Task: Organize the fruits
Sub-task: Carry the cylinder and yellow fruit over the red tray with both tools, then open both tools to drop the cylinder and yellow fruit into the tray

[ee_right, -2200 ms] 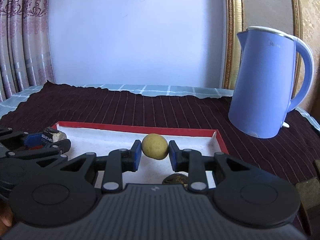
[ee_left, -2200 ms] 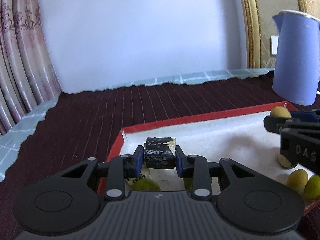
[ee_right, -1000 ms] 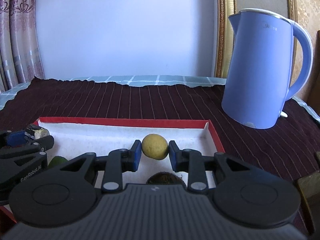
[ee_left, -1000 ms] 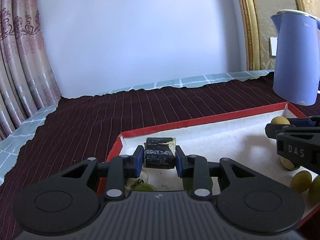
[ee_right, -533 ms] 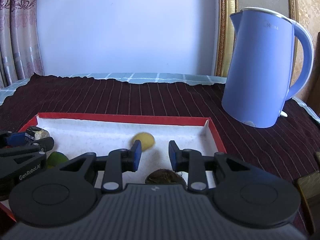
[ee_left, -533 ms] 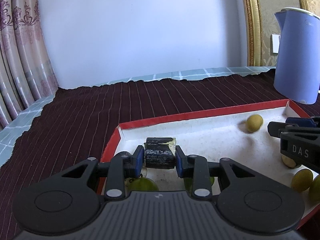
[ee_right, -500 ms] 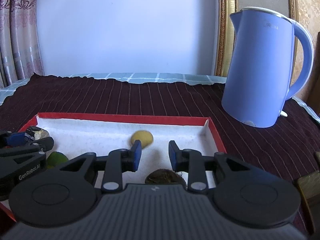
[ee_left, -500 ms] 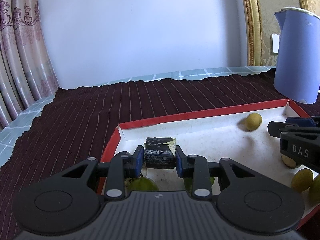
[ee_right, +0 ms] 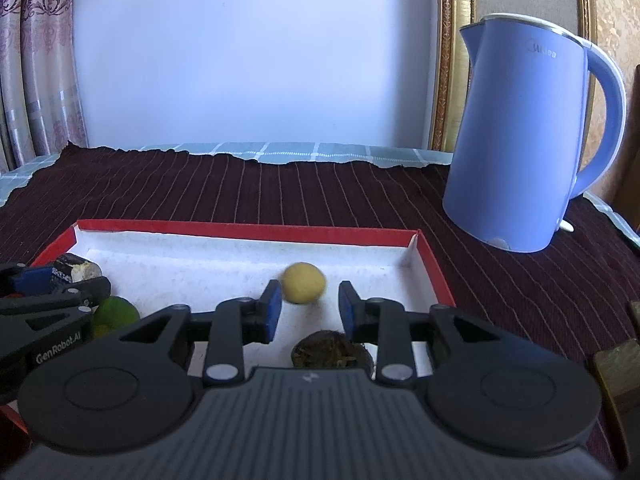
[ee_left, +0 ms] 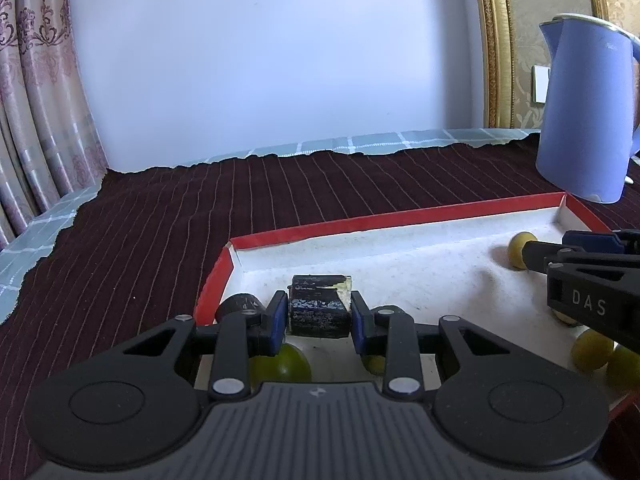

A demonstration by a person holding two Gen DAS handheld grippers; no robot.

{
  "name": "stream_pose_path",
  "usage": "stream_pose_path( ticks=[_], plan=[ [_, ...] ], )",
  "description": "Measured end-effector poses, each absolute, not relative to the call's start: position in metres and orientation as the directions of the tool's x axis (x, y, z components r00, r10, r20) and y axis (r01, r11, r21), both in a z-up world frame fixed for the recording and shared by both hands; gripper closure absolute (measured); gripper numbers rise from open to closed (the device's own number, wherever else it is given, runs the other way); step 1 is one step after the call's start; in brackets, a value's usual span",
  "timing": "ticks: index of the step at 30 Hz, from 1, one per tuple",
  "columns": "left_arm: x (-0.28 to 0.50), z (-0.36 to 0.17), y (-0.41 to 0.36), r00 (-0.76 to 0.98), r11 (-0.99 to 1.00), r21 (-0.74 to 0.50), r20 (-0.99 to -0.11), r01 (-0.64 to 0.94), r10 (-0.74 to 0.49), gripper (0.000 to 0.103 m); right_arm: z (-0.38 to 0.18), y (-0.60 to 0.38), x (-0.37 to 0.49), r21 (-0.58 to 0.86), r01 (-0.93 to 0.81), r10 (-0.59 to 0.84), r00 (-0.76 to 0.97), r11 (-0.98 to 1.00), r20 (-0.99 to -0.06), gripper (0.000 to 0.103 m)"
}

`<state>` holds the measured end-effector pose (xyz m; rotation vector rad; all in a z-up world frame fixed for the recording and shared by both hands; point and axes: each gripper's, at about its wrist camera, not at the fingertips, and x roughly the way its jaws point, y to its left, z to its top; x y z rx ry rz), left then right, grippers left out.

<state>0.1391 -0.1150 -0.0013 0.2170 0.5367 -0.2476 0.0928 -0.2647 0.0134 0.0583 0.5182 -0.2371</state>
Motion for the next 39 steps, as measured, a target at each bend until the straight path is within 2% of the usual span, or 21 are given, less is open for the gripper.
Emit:
stream_pose_path(
  ticks=[11, 15, 29, 32, 39],
  plan=[
    [0.136, -0.001, -0.113, 0.835, 0.951, 0.139, -0.525, 0.277, -0.166, 0.071, 0.013, -0.263, 0.087, -0.003, 0.237, -0.208, 0.844, 0.971, -0.494, 0.066],
    [0.136, 0.0, -0.112, 0.834, 0.954, 0.13, -0.526, 0.271, -0.165, 0.072, 0.013, -0.262, 0.084, -0.009, 0.237, -0.211, 0.846, 0.971, -0.489, 0.058],
    [0.133, 0.0, -0.11, 0.839, 0.958, 0.13, -0.523, 0.255, -0.152, 0.071, 0.013, -0.256, 0.074, -0.019, 0.227, -0.209, 0.854, 0.974, -0.477, 0.048],
    [0.133, 0.0, -0.11, 0.84, 0.959, 0.132, -0.522, 0.251, -0.148, 0.071, 0.013, -0.254, 0.072, -0.025, 0.226, -0.211, 0.855, 0.974, -0.474, 0.042],
    [0.132, 0.0, -0.111, 0.842, 0.959, 0.137, -0.52, 0.248, -0.143, 0.071, 0.014, -0.252, 0.069, -0.032, 0.223, -0.212, 0.857, 0.974, -0.469, 0.041]
  ],
)
